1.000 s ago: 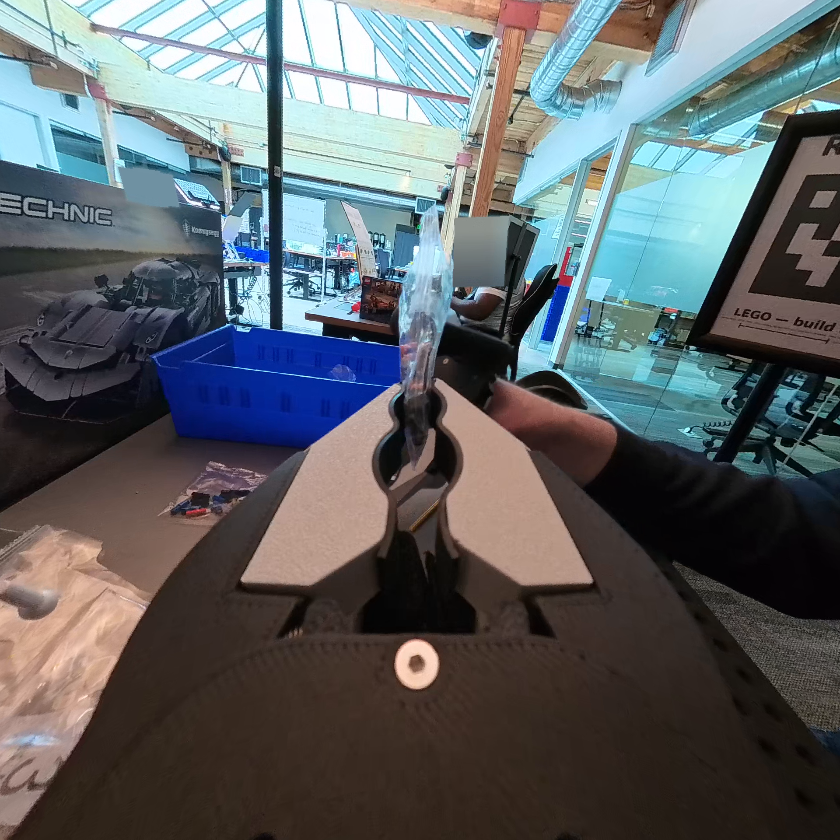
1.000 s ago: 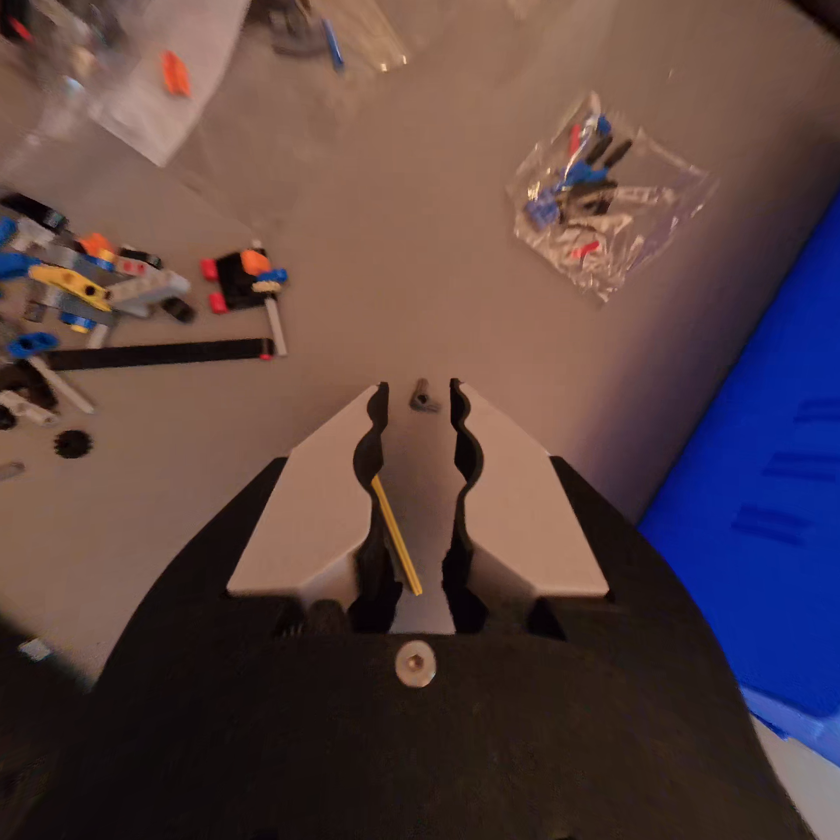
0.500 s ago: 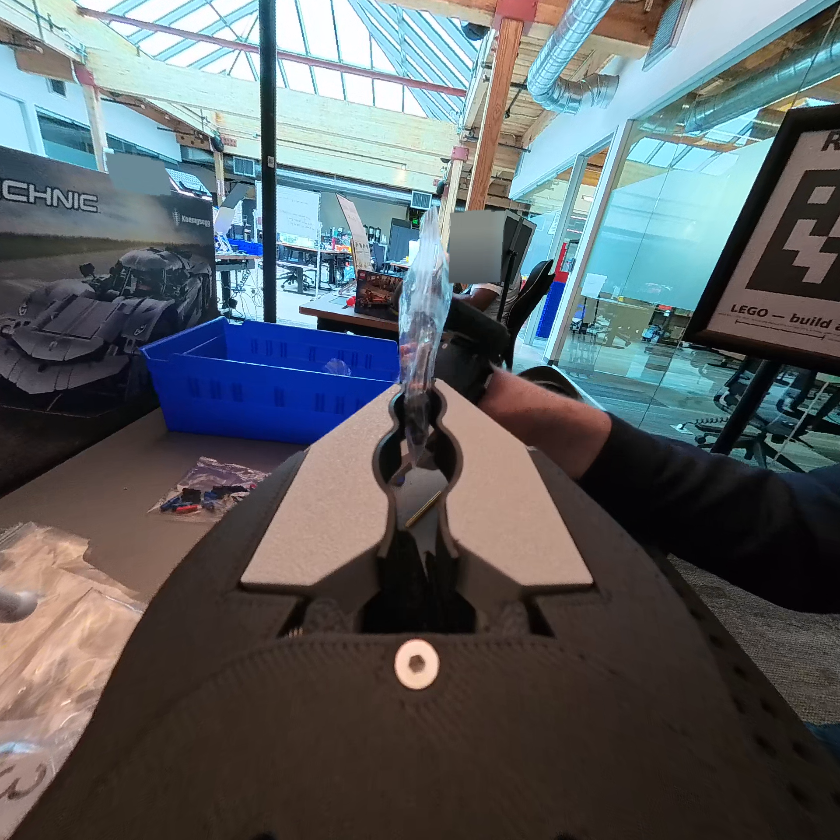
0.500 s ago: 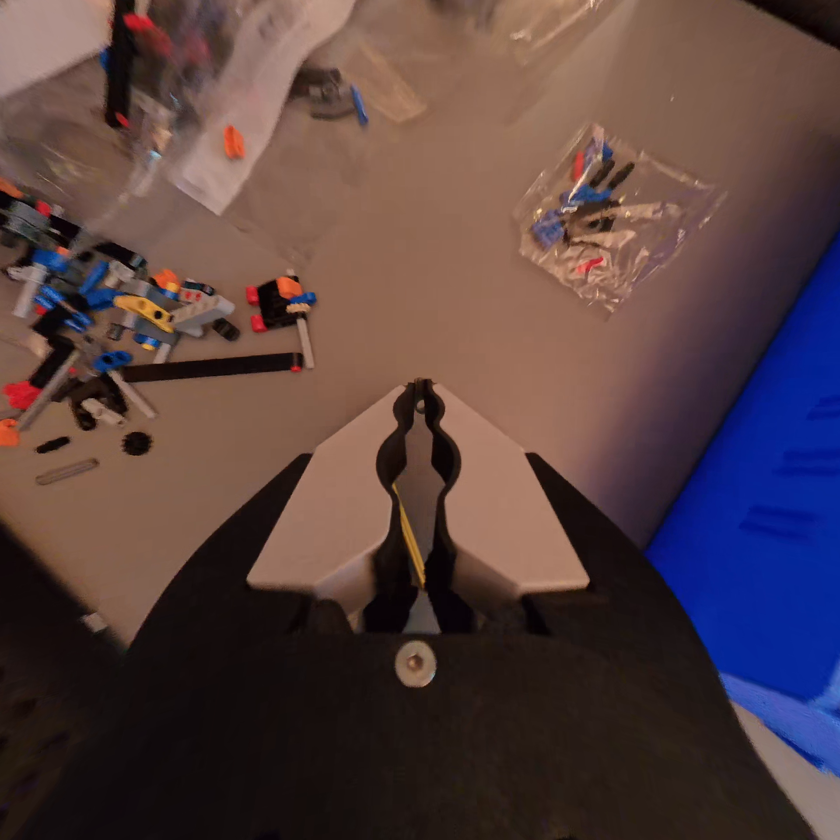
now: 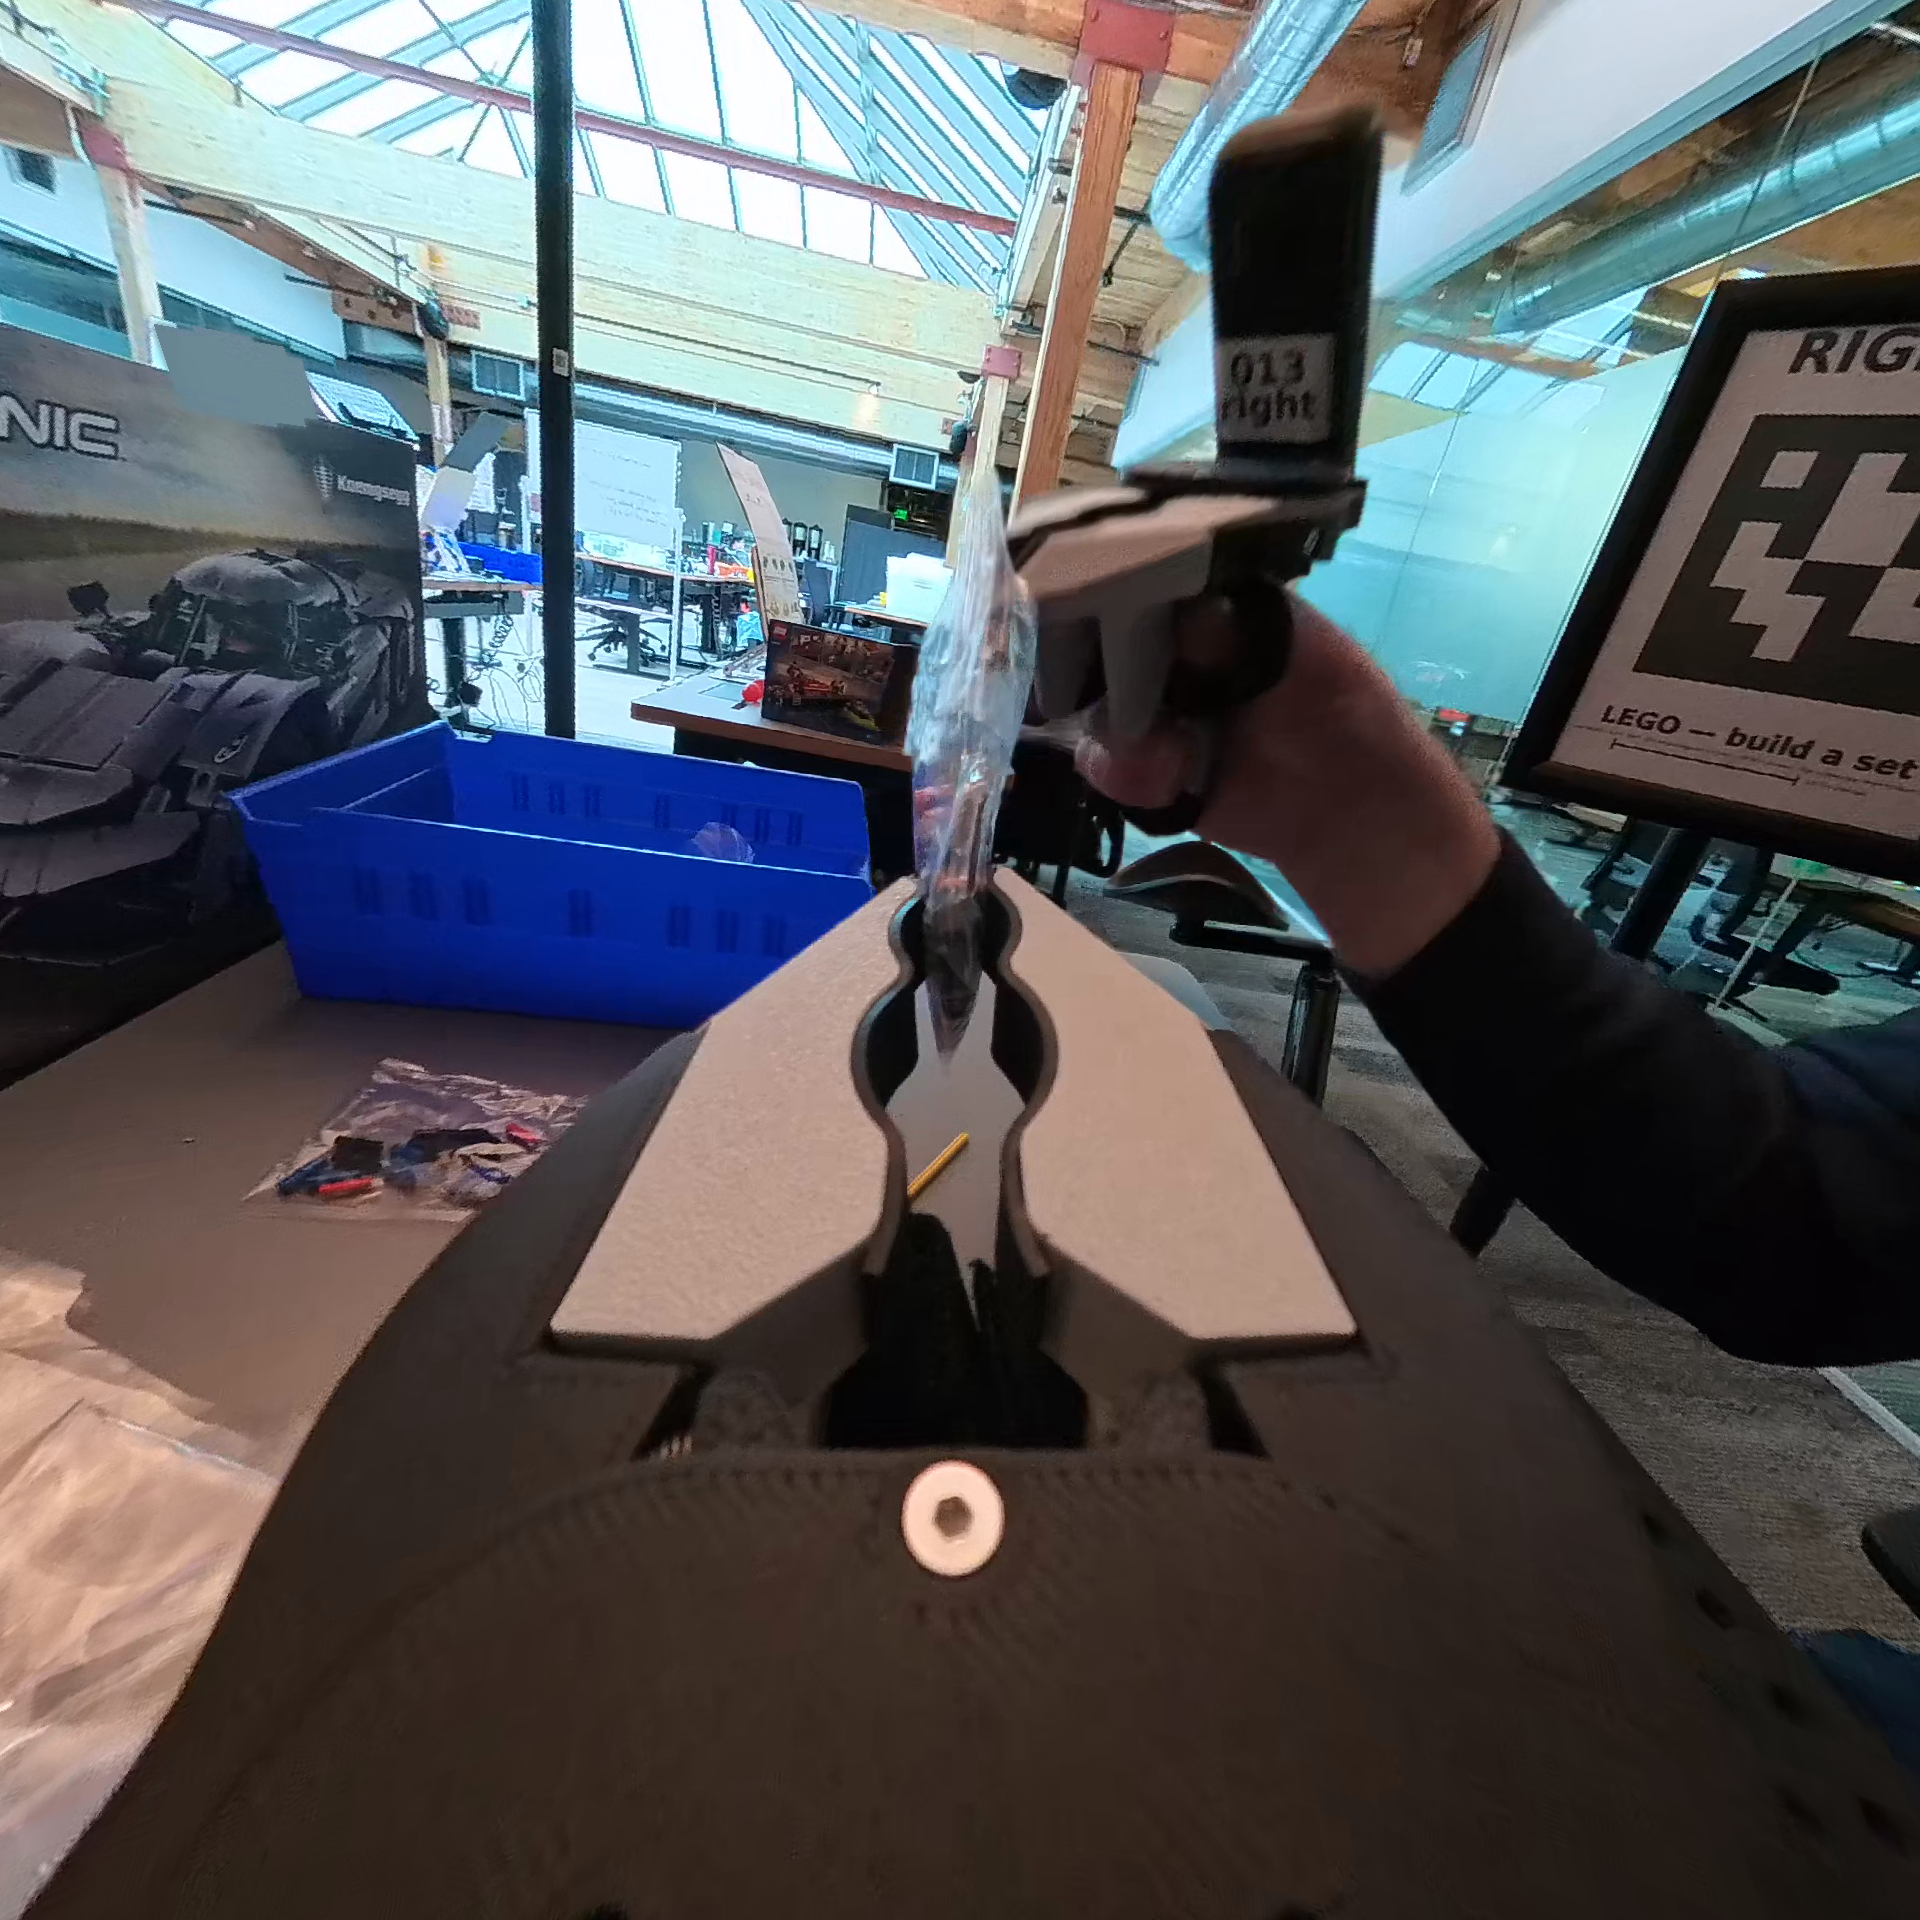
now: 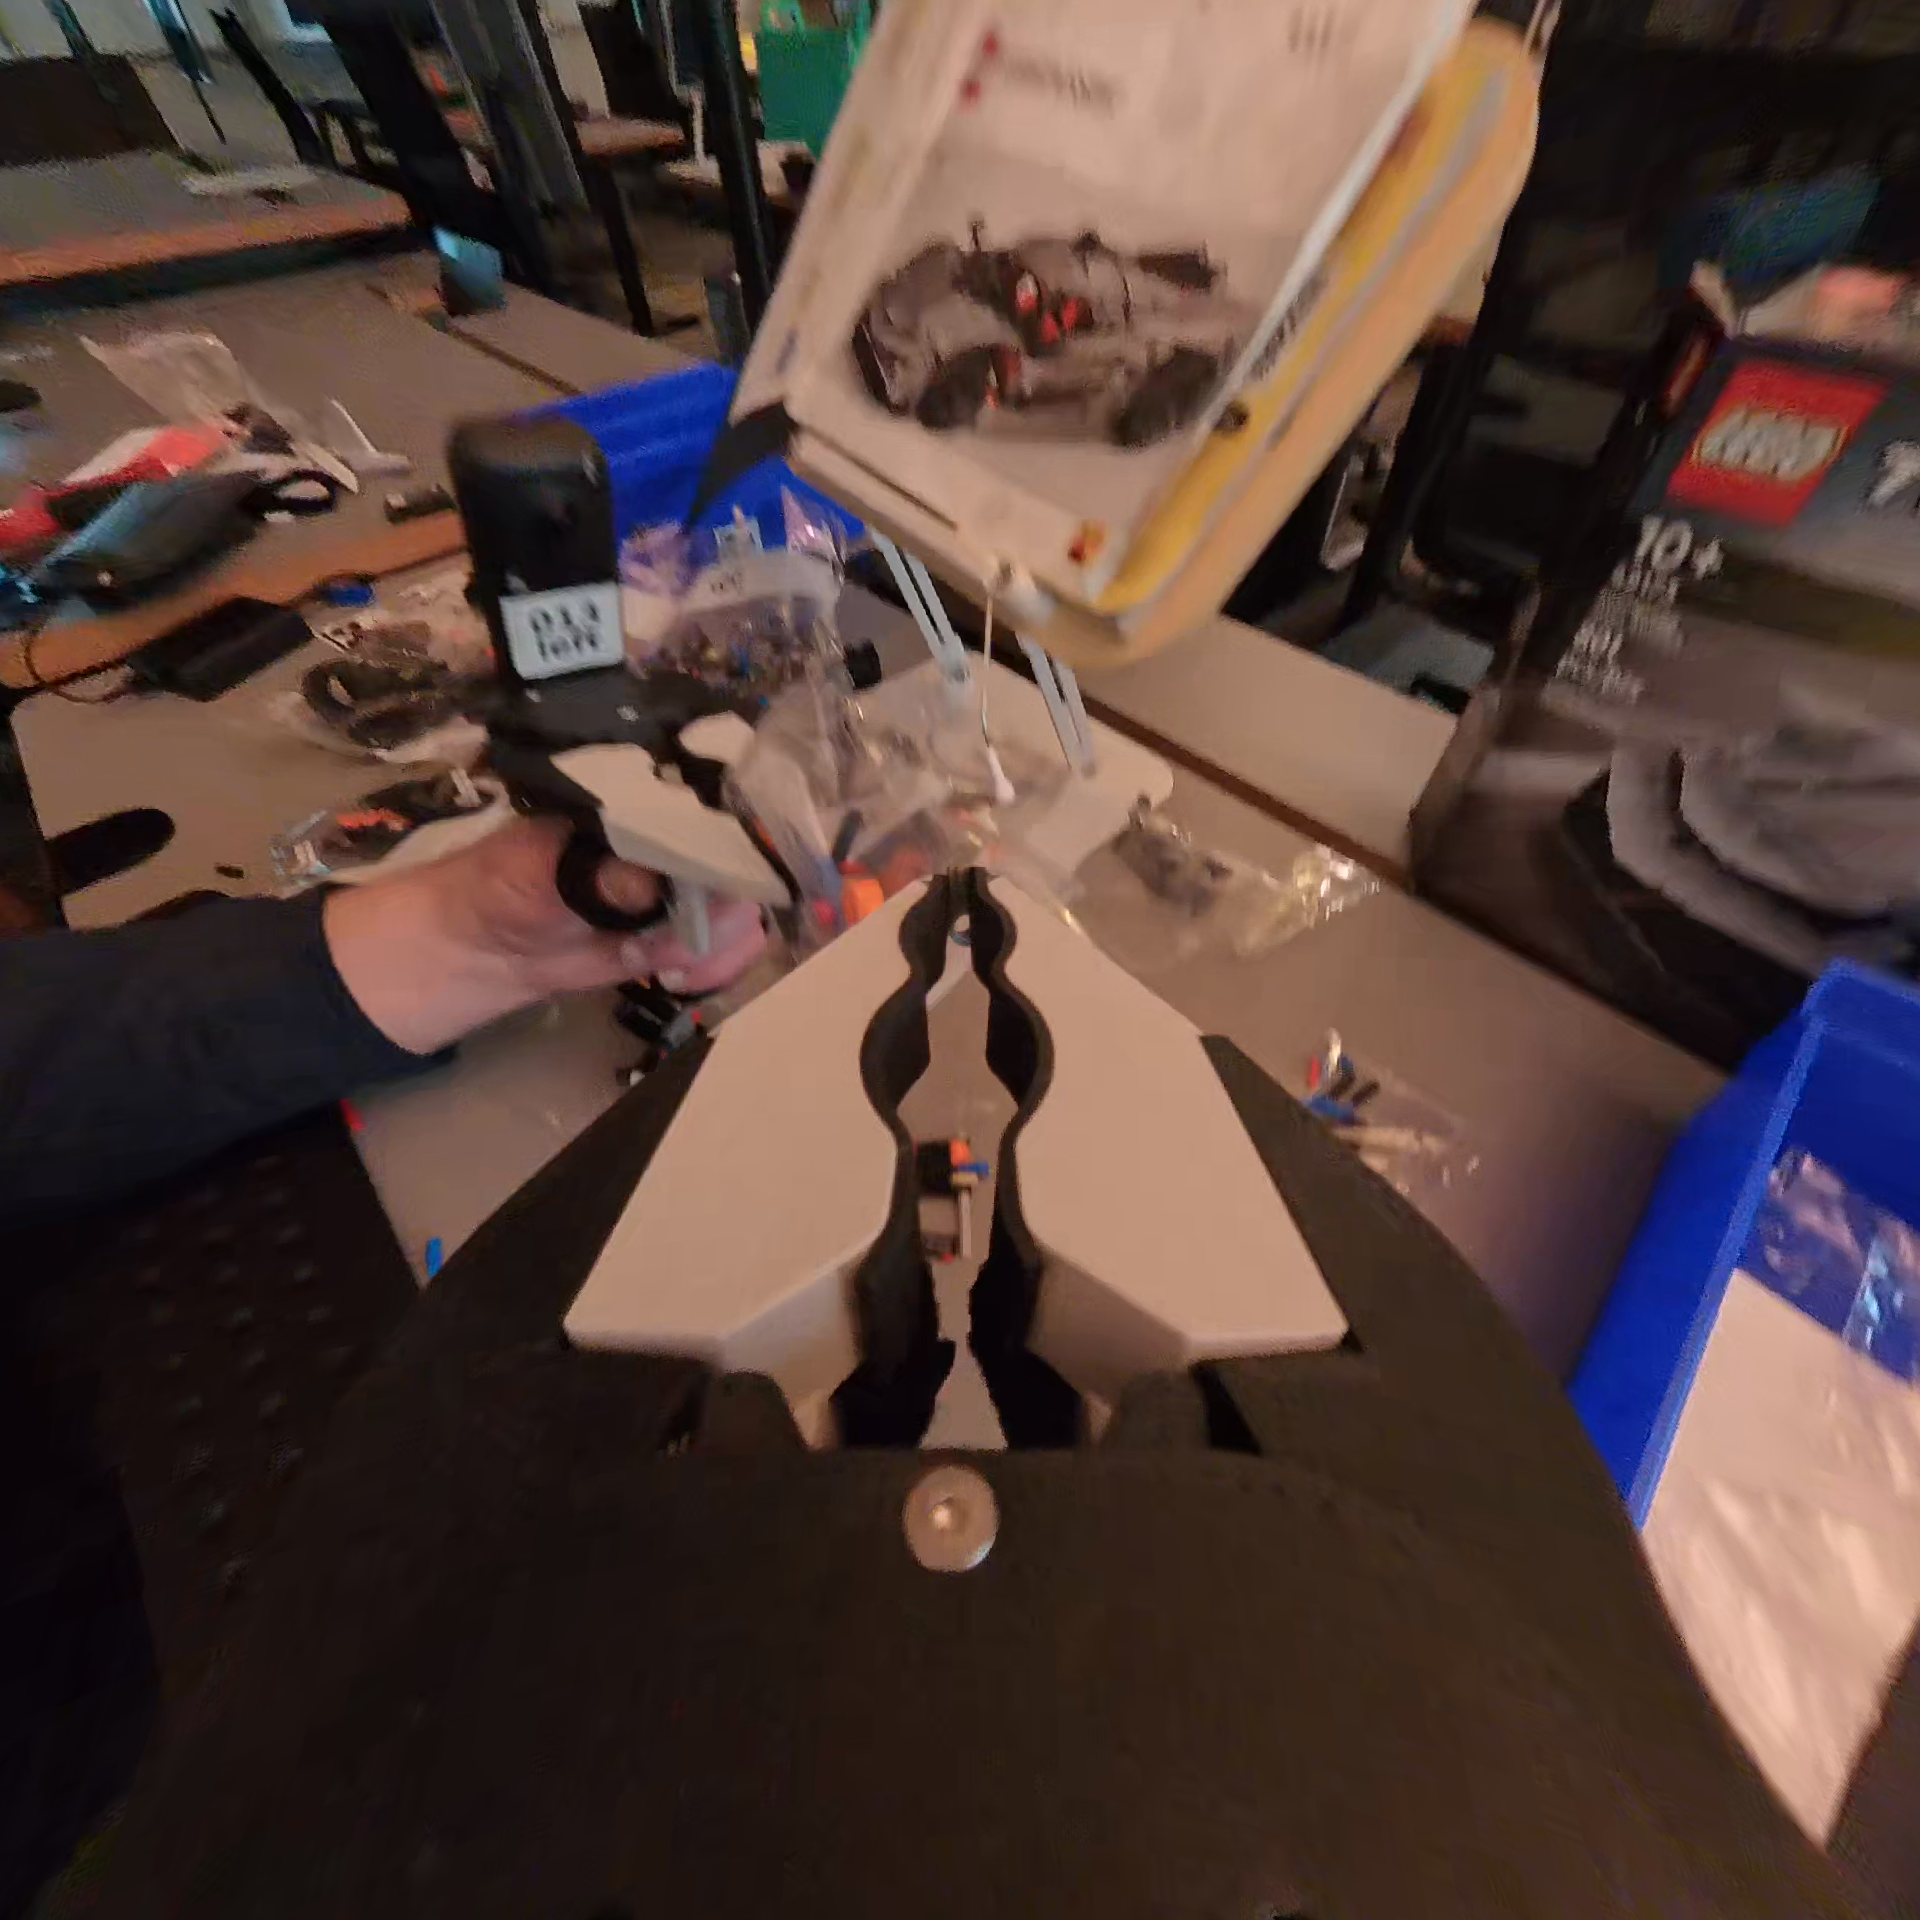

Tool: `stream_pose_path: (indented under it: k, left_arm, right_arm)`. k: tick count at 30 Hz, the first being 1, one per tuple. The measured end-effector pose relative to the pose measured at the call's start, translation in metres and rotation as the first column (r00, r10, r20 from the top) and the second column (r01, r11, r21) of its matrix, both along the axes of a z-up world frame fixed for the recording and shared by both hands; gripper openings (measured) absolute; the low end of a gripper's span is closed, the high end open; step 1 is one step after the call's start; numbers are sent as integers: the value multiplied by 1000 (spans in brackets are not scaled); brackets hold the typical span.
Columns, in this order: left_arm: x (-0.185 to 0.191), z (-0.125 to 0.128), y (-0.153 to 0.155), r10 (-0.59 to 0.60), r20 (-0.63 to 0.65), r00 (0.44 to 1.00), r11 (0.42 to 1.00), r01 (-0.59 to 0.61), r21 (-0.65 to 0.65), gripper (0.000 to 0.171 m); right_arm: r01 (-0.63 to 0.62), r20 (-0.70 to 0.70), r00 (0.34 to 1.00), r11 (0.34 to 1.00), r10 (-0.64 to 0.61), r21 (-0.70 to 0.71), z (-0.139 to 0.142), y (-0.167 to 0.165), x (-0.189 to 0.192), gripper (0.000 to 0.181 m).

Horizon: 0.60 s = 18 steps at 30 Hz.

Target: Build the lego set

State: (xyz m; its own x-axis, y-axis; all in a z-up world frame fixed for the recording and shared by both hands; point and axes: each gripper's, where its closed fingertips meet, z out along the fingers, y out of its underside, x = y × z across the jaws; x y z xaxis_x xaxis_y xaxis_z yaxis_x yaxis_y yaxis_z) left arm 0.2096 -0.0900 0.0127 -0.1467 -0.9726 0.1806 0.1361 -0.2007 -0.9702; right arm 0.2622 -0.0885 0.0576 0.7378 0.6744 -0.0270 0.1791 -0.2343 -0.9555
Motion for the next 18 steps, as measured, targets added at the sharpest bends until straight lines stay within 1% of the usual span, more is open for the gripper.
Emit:
stream_pose_path:
  k: [2,4,7,9,10,13,18]
  left_arm:
    - [1,1,-3,-15,6,1000,1000,15,-1,6]
    - [2,1,-5,-24,11,1000,1000,24,-3,6]
    - [2,5,-9,-42,35,999,999,42,-12,6]
    - [1,7,-9,-46,44,998,999,47,-14,6]
    - [1,8,-9,-47,49,998,999,48,-17,6]
    - [-1,10,-9,-54,67,996,998,55,-27,6]
    - [-2,13,-10,-62,86,994,997,65,-33,6]
  right_arm:
    - [-31,-1,1000,999,31,25,14,-3,-12,1]
    - [-52,9,999,998,51,28,20,-5,-22,1]
    - [-64,31,997,998,64,-11,15,-4,-32,1]
    - [-97,28,995,995,98,-29,12,-6,-40,2]
    - [-108,18,994,993,109,-37,12,-8,-43,6]
    - [-77,8,997,997,77,-25,16,-5,-40,13]
    - [-55,-27,998,998,55,17,24,-11,-29,11]
